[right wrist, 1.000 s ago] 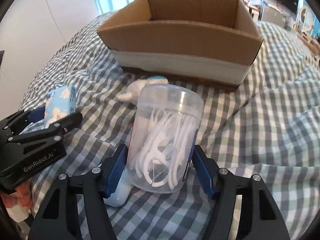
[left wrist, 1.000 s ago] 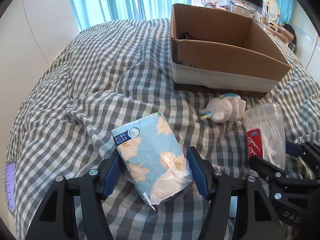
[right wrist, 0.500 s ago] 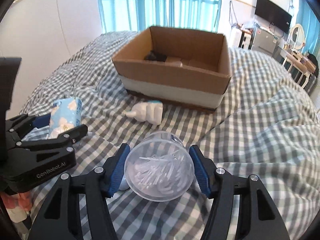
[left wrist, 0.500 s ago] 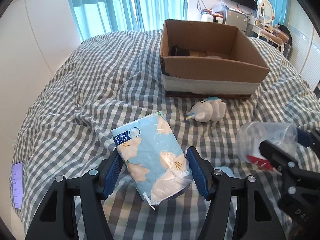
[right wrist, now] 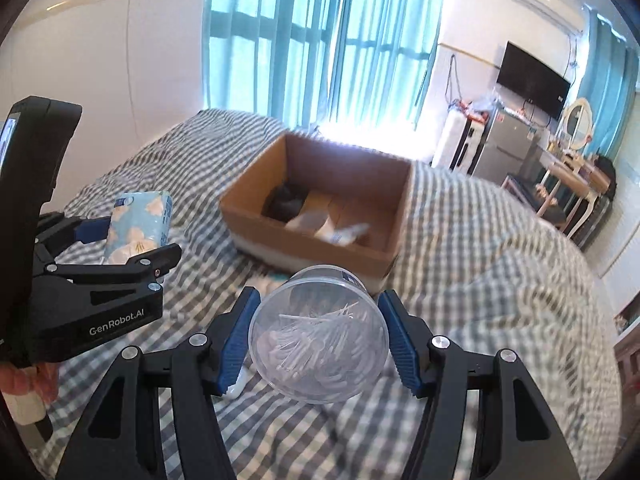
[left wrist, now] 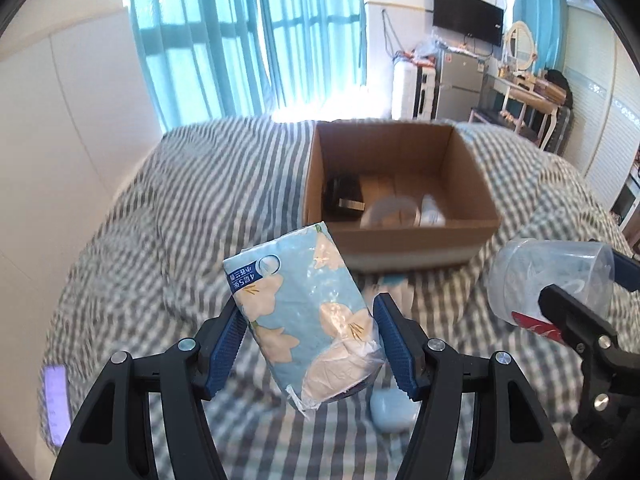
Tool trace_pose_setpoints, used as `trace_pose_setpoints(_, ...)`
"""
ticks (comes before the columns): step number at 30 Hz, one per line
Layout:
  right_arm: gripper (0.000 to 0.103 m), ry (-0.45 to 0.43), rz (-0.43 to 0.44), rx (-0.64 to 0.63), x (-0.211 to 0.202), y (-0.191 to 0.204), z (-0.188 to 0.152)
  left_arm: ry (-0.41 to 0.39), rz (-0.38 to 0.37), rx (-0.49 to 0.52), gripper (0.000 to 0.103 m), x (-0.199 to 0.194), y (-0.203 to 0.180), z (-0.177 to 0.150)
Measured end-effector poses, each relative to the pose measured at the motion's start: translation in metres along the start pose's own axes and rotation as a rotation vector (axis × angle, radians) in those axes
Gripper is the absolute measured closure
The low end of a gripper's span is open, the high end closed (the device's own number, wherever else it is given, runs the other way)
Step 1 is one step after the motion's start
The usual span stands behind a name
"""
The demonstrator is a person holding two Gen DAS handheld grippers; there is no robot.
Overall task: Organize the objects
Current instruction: 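Carry the tissue pack and floss container into the box and open both grippers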
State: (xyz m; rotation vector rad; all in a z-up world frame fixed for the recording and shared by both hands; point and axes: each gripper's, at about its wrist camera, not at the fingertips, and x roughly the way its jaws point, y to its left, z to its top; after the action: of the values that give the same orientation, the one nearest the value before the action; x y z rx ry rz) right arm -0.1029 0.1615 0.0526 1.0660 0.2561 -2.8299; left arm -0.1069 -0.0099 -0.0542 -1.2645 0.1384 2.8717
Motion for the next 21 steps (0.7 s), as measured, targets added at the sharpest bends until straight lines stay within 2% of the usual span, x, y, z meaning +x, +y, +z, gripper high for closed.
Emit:
trace_pose_setpoints(6, 0.042, -0.05, -0.003, 0.009, 0.006, -0.022, 0.056, -0.067, -0.019, 0.016, 0.037, 0.001, -0.001, 0.053)
trace_pose_setpoints(10, 0.042, -0.065, -0.001, 0.028, 0.024, -0.037, 0.091, -0.083, -0.034, 0.037, 0.037, 0.018, -0.008, 0.086)
trace_pose_setpoints(16, 0.042, -0.028, -0.004, 0.07, 0.09, -0.06, 0.129, -0.027, -0.089, 0.048, 0.037, 0.07, -0.022, 0.116)
trace_pose_setpoints(21, 0.042, 0.017, 0.026, 0.117, 0.148, -0.08, 0.136, 0.021, -0.123, 0.056, 0.037, 0.125, -0.036, 0.126)
